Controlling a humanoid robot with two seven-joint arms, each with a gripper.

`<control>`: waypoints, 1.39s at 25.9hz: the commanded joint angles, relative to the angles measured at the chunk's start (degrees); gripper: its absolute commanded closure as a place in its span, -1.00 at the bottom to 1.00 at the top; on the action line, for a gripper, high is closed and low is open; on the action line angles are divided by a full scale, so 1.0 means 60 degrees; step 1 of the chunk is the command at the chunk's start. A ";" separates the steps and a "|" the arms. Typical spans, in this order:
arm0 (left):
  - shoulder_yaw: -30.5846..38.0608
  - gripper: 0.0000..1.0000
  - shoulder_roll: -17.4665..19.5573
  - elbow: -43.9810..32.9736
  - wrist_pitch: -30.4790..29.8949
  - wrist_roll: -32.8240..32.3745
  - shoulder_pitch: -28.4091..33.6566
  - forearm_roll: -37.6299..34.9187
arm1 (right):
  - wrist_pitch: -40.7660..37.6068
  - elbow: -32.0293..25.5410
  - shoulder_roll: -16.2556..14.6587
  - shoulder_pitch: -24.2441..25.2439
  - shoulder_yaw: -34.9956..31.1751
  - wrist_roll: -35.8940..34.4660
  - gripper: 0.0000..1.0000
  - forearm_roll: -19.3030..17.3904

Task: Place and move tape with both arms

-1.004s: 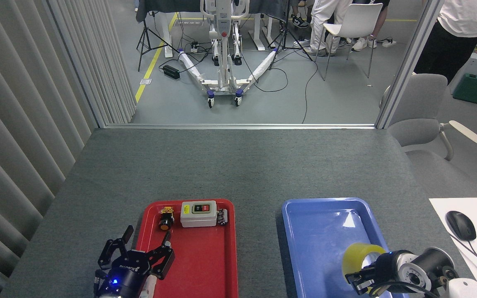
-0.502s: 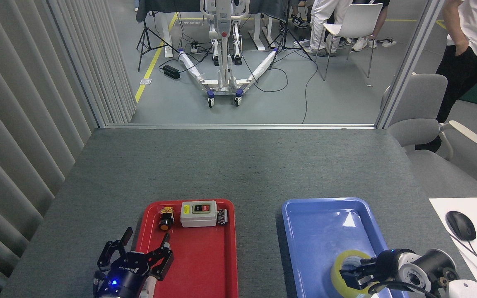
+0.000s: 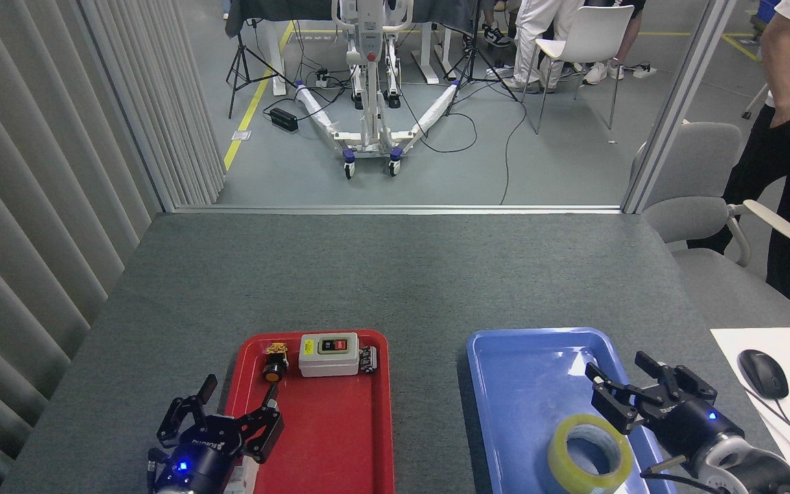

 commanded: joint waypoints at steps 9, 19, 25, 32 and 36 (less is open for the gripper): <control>0.0603 -1.00 -0.0013 0.0128 -0.0038 -0.0158 0.0000 -0.0003 | 0.2028 -0.0050 0.0598 0.1002 0.0557 -0.2844 -0.78 0.1844; 0.0545 -1.00 0.0104 0.0143 -0.0155 -0.0055 0.0000 0.0011 | 0.2057 -0.0094 0.0788 0.1016 0.0528 -0.2859 -0.99 0.1741; 0.0545 -1.00 0.0104 0.0143 -0.0155 -0.0041 0.0000 0.0026 | 0.2042 -0.0036 0.1095 0.1031 0.0410 -0.4104 -1.00 0.1697; 0.0545 -1.00 0.0075 0.0011 -0.0140 -0.0011 0.0103 0.0055 | 0.2013 -0.0021 0.1271 0.1280 0.0513 -0.4646 -1.00 0.1697; 0.0515 -1.00 0.0031 0.0084 -0.0023 0.0003 0.0103 0.0055 | 0.2013 -0.0036 0.1403 0.1471 0.0528 -0.4661 -1.00 0.1712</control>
